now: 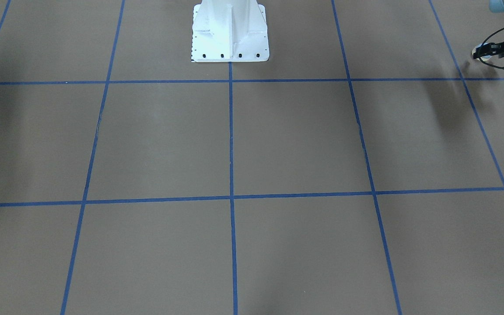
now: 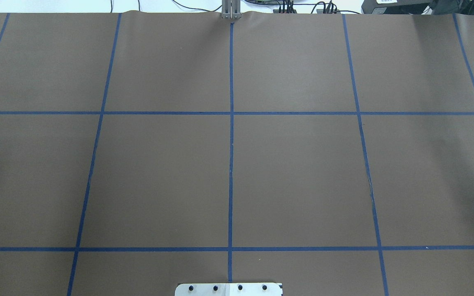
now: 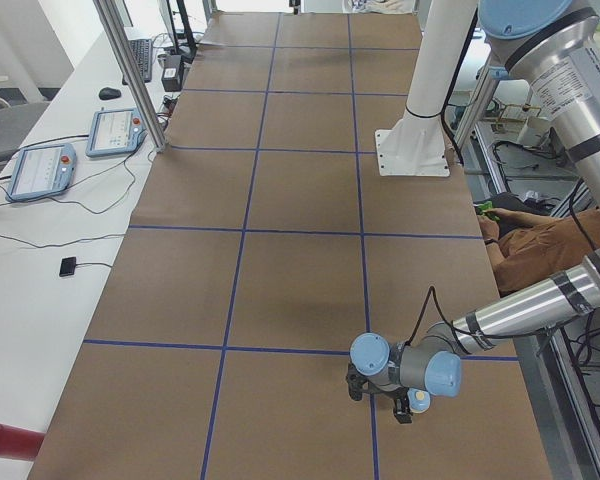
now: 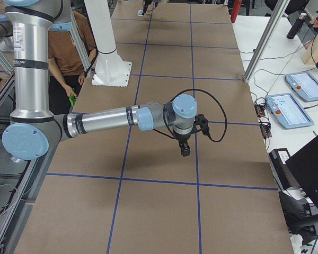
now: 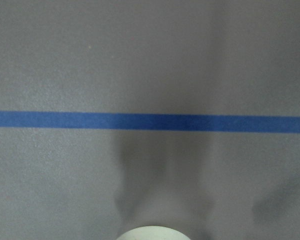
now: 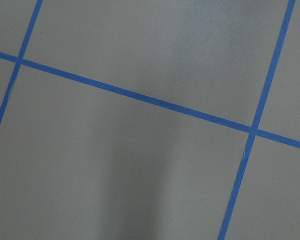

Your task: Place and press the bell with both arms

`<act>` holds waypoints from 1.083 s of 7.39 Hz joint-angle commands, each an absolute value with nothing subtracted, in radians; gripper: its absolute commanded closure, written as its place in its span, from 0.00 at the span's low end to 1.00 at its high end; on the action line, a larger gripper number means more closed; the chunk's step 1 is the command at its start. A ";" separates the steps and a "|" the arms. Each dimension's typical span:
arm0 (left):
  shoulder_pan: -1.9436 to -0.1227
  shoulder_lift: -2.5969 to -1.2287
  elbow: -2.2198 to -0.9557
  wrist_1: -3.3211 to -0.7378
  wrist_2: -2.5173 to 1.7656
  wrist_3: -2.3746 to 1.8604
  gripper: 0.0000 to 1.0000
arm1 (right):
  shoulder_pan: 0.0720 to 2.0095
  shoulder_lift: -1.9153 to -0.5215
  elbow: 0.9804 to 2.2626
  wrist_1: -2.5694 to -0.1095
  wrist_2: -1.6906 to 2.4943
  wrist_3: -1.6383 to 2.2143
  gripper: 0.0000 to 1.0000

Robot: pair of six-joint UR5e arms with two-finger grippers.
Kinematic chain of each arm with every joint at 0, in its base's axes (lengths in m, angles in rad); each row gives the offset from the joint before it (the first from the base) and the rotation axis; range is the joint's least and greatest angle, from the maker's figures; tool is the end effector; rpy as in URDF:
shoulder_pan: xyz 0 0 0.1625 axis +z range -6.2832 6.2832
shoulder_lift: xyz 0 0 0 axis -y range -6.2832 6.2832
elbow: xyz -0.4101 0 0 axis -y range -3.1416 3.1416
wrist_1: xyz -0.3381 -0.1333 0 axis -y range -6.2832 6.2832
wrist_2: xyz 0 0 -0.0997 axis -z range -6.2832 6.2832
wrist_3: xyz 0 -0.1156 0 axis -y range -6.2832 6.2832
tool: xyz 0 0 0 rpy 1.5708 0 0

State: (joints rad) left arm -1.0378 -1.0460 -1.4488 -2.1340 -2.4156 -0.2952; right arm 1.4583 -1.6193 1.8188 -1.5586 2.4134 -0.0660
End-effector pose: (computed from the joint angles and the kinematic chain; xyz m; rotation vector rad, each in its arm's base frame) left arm 0.0396 -0.1593 0.8060 -0.4123 0.7425 0.1881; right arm -0.0010 -0.4277 0.5594 0.1799 -0.8460 -0.2564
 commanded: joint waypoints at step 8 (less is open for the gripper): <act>-0.945 -1.043 -1.424 -2.178 -2.414 -0.285 0.37 | 1.442 -1.617 1.821 -1.559 2.416 -0.061 0.00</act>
